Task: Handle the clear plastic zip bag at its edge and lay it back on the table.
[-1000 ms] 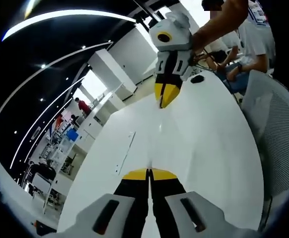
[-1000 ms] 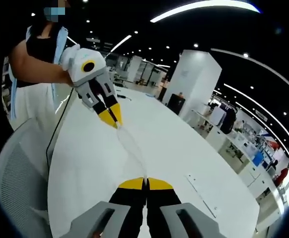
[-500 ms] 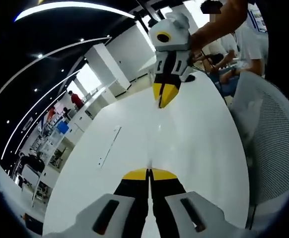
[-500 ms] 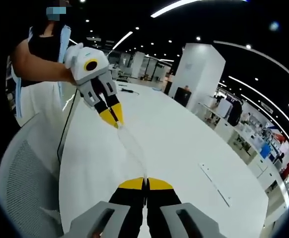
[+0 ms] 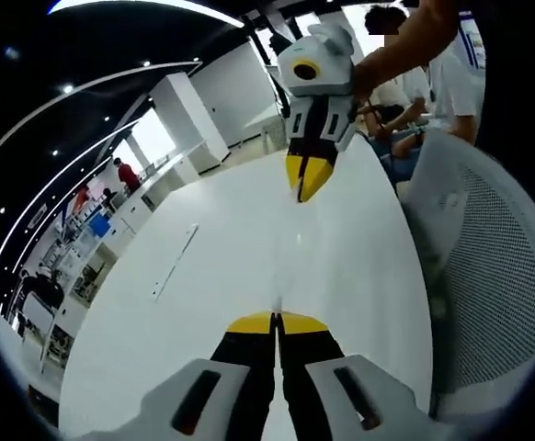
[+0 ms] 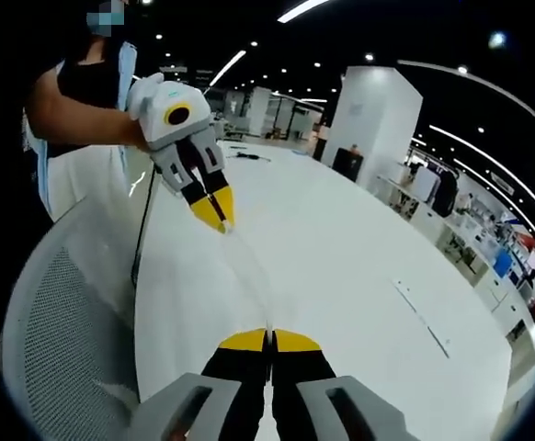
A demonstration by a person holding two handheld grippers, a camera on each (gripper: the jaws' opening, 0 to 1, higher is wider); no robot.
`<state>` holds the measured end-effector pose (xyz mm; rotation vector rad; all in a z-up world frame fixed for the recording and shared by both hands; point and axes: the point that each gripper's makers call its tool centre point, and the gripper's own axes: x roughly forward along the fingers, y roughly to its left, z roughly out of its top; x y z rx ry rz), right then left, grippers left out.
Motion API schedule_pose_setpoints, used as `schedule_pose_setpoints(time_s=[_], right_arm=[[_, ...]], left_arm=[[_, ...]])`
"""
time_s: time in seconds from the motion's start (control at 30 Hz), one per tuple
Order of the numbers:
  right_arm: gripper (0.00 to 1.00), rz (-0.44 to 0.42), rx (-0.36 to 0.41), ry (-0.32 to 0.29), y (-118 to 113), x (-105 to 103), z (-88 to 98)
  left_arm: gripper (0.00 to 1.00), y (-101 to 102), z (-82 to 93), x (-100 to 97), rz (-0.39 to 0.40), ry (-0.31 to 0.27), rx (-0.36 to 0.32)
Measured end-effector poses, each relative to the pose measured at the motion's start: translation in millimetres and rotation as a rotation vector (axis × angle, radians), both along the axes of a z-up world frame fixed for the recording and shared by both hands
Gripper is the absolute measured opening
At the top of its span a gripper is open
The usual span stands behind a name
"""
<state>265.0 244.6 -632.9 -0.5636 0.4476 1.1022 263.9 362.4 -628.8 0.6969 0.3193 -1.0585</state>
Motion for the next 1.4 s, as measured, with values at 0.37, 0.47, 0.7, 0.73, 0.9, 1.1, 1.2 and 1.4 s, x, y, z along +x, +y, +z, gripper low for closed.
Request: schedule_pose_setpoints(time_s=[0.37, 0.47, 0.7, 0.73, 0.9, 1.1, 1.2, 1.4], right_arm=[[0.00, 0.025, -0.060, 0.046, -11, -27, -28.6], [0.00, 0.034, -0.077, 0.058, -15, -36, -37.2], [0.00, 0.053, -0.121, 0.080, -21, -54, -60.0], [0.00, 0.057, -0.129, 0.078, -21, -55, -62.3], [0.00, 0.058, -0.159, 0.080, -22, -60, -76.0], [0.00, 0.059, -0.191, 0.058, -21, -61, -84.3], [0.00, 0.055, -0.200, 0.048, -21, -59, -87.2], [0.00, 0.034, -0.208, 0.008, -20, -40, -85.5]], left_arm=[[0.00, -6, -27.1, -26.5, -0.014, 0.054, 0.013], [0.00, -7, -35.5, -35.1, -0.020, 0.074, 0.018], [0.00, -8, -55.7, -51.9, -0.039, 0.120, 0.042], [0.00, -8, -58.3, -53.2, -0.040, 0.126, 0.046], [0.00, -9, -68.8, -57.6, -0.041, 0.152, 0.050], [0.00, -8, -79.1, -56.1, -0.025, 0.175, 0.047], [0.00, -8, -82.7, -53.3, -0.017, 0.178, 0.044], [0.00, -7, -82.7, -40.0, 0.011, 0.166, 0.038]])
